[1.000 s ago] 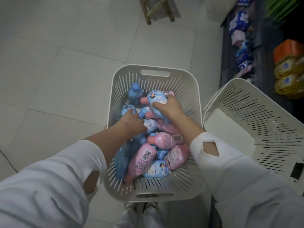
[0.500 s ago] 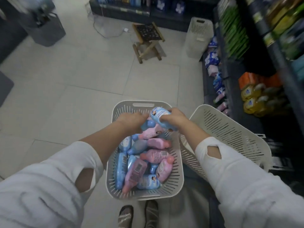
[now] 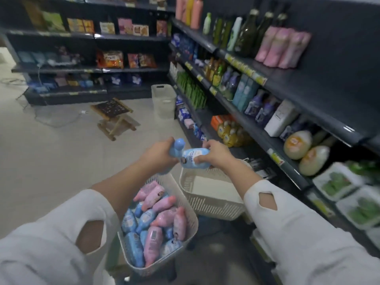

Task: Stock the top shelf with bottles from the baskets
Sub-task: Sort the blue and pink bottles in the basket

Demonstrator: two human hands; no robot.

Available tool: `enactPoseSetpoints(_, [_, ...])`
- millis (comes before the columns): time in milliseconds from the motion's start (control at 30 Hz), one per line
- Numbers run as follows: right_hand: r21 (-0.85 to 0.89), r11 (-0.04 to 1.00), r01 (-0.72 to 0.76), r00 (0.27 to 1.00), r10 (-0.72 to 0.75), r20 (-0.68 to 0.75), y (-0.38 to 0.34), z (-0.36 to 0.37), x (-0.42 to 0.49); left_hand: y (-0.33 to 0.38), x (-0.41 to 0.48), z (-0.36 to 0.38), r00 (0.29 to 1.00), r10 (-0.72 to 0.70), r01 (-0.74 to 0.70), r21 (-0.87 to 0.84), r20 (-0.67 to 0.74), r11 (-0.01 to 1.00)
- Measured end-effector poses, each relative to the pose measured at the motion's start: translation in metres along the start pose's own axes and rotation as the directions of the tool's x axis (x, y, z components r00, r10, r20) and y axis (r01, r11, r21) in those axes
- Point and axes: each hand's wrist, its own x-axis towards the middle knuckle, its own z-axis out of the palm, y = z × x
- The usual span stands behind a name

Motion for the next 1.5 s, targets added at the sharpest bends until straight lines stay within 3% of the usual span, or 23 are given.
enactPoseSetpoints(167, [-0.021, 0.999, -0.033, 0.982, 0.028, -0.186, 0.026, -0.086, -0.09, 0.097, -0.026, -0.007, 0.976, 0.216, -0.213, -0.086, 0.032, 0.973])
enactPoseSetpoints(300, [0.015, 0.995, -0.095, 0.915, 0.094, -0.393, 0.063, -0.152, -0.169, 0.191, -0.055, 0.006, 0.921, 0.387, -0.38, -0.105, 0.049, 0.919])
enactPoseSetpoints(467, [0.127, 0.981, -0.148, 0.774, 0.195, -0.603, 0.121, -0.225, -0.285, 0.318, -0.11, 0.036, 0.763, 0.635, -0.638, -0.018, 0.12, 0.77])
enactPoseSetpoints(600, [0.222, 0.96, -0.169, 0.644, 0.278, -0.712, 0.174, -0.279, -0.386, 0.423, -0.176, 0.063, 0.604, 0.785, -0.787, -0.054, 0.134, 0.615])
enactPoseSetpoints(733, [0.311, 0.928, -0.208, 0.489, 0.373, -0.789, 0.225, -0.319, -0.488, 0.513, -0.248, 0.093, 0.453, 0.882, -0.871, -0.146, 0.134, 0.469])
enactPoseSetpoints(933, [0.422, 0.894, -0.153, 0.313, 0.449, -0.837, 0.283, -0.36, -0.61, 0.612, -0.339, 0.135, 0.303, 0.948, -0.913, -0.255, 0.101, 0.319])
enactPoseSetpoints(1067, [0.442, 0.88, -0.173, 0.243, 0.473, -0.847, 0.318, -0.382, -0.655, 0.662, -0.373, 0.165, 0.27, 0.958, -0.901, -0.327, 0.094, 0.286])
enactPoseSetpoints(1267, [0.44, 0.871, -0.219, 0.194, 0.48, -0.855, 0.372, -0.419, -0.676, 0.737, -0.38, 0.21, 0.331, 0.937, -0.872, -0.342, 0.116, 0.35])
enactPoseSetpoints(1500, [0.389, 0.851, -0.355, 0.19, 0.472, -0.861, 0.429, -0.48, -0.672, 0.829, -0.362, 0.26, 0.368, 0.912, -0.803, -0.432, 0.183, 0.411])
